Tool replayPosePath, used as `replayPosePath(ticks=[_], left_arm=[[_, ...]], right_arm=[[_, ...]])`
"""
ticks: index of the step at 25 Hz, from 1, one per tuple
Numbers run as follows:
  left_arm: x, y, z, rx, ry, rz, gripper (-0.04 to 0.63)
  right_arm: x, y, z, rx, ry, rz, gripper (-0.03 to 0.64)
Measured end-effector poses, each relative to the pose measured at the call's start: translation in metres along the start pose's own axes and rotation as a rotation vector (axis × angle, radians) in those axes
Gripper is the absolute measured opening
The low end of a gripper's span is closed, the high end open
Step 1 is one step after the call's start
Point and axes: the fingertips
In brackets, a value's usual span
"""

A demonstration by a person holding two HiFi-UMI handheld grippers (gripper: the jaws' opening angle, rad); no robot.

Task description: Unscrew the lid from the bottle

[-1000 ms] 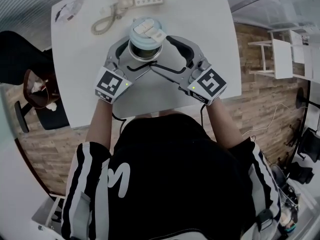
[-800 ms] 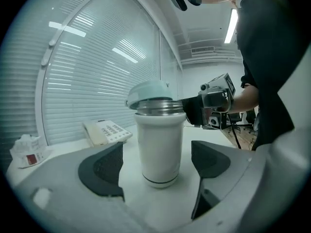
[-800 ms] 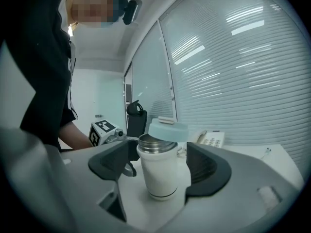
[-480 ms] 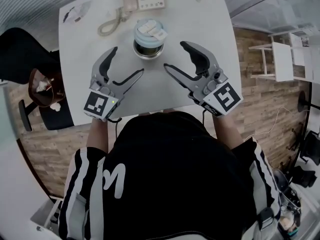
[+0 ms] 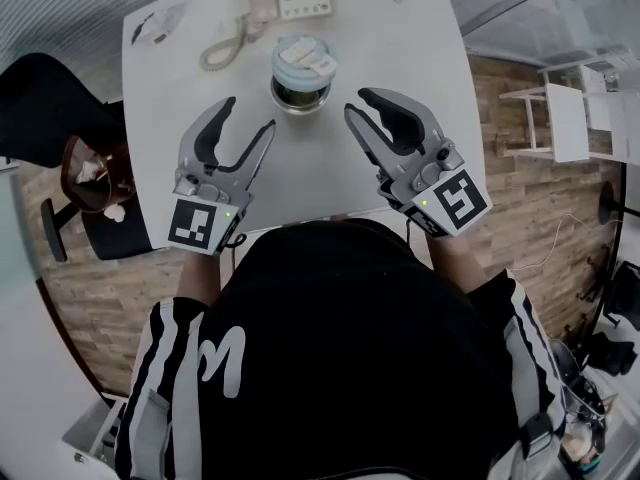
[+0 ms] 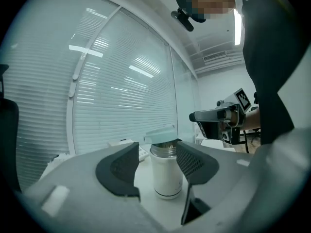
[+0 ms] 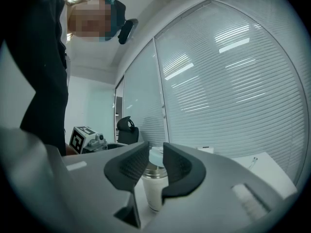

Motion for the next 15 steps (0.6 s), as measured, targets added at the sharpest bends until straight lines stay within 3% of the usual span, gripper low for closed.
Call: replayPosePath(ticks=[3, 5, 11, 12, 15], left_arm=[[0.003, 0.014, -0.002, -0.047, 0.023, 0.005, 0.188], [0.003, 0.021, -0.003, -0.067, 0.025, 0.013, 0.179], [0.008, 0.020, -0.004, -0.064, 0.078, -0.010, 0.056], [0.010, 0.021, -0.004, -0.064, 0.088, -0.021, 0.006], [0.011, 0.023, -0.004, -0.070, 0.095, -0.029, 0.002]], right_arm=[[-0.005, 0.003, 0.002, -0.009, -0.024, 0.018, 0.045], [-0.008, 0.003, 0.001, -0.014, -0.033, 0.017, 0.020], [-0.009, 0.003, -0.001, -0.021, -0.041, 0.002, -0.002], [-0.007, 0.006, 0.000, -0.025, -0.035, 0.012, -0.002], [-0.003, 0.010, 0.003, -0.030, -0.031, 0.014, -0.002]])
Point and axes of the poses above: the fingertips, and each gripper's own axes: z forward along the fingers, x to its left, y out of its top, and after that the axes turned 3 degrees about -x, right-handed
